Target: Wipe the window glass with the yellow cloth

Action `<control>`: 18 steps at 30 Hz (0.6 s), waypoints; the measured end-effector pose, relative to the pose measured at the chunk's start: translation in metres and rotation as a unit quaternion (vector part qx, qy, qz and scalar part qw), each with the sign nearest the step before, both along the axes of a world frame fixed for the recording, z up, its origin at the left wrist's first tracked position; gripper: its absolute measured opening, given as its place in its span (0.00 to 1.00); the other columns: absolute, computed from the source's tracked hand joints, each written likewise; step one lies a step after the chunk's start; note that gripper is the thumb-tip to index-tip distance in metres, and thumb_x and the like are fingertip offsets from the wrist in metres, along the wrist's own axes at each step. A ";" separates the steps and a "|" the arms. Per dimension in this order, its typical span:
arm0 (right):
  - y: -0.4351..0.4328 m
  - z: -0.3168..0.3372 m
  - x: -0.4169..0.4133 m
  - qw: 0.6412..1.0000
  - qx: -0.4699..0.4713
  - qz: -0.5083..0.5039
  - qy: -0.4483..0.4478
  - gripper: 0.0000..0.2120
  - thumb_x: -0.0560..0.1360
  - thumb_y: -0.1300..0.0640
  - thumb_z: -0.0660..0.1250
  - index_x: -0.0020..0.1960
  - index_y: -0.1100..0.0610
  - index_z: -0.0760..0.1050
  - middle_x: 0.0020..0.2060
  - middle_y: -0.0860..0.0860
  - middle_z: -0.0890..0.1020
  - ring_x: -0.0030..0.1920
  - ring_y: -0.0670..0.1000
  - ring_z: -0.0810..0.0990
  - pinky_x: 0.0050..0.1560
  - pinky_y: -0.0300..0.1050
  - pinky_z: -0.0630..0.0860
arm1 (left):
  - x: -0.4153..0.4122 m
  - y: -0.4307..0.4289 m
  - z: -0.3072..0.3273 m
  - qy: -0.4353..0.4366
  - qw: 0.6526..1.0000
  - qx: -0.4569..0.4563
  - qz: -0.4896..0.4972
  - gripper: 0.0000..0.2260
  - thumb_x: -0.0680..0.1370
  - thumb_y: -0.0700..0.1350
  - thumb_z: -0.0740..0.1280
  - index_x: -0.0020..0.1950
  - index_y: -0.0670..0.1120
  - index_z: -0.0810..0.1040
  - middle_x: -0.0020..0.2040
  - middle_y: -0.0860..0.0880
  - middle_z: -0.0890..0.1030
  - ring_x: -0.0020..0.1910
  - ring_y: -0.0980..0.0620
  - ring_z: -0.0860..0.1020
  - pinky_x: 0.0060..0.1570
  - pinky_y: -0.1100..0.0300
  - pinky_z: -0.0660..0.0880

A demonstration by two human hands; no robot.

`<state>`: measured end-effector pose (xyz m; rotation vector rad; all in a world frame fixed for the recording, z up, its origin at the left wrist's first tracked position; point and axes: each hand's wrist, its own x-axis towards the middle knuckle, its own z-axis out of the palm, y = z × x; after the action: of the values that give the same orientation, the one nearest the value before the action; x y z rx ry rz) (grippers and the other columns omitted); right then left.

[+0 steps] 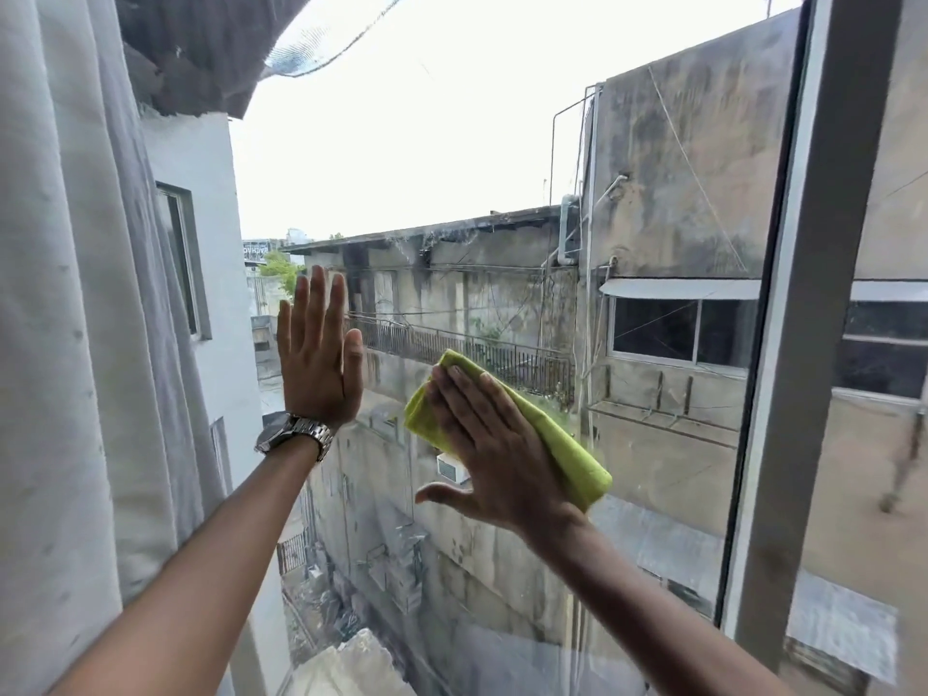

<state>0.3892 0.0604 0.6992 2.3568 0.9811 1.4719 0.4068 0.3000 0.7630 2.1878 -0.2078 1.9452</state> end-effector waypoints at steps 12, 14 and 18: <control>0.029 0.037 0.006 0.986 0.161 -0.024 -0.023 0.53 0.75 0.21 0.48 0.82 0.62 0.52 0.82 0.59 0.55 0.83 0.58 0.51 0.83 0.57 0.48 | 0.011 0.003 -0.001 -0.011 1.000 -0.002 -0.011 0.25 0.83 0.48 0.50 0.81 0.45 0.58 0.83 0.41 0.58 0.83 0.42 0.55 0.82 0.41 0.51; 0.041 0.024 0.008 0.995 0.098 -0.008 -0.018 0.54 0.74 0.20 0.48 0.82 0.62 0.51 0.82 0.59 0.54 0.83 0.58 0.51 0.83 0.56 0.48 | 0.011 0.004 -0.001 -0.011 1.000 -0.001 -0.012 0.25 0.84 0.47 0.50 0.81 0.45 0.58 0.83 0.41 0.58 0.83 0.42 0.55 0.82 0.41 0.51; 0.020 -0.019 0.004 1.000 0.004 -0.009 -0.015 0.53 0.74 0.21 0.49 0.82 0.61 0.55 0.82 0.57 0.54 0.83 0.56 0.50 0.83 0.54 0.48 | 0.007 0.004 0.000 -0.008 1.000 -0.001 -0.016 0.25 0.84 0.48 0.49 0.81 0.46 0.56 0.83 0.41 0.58 0.83 0.41 0.56 0.82 0.39 0.52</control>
<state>0.3929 0.0803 0.6805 2.3346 0.9463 1.5031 0.4139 0.3037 0.7627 2.1548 -0.2408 1.9463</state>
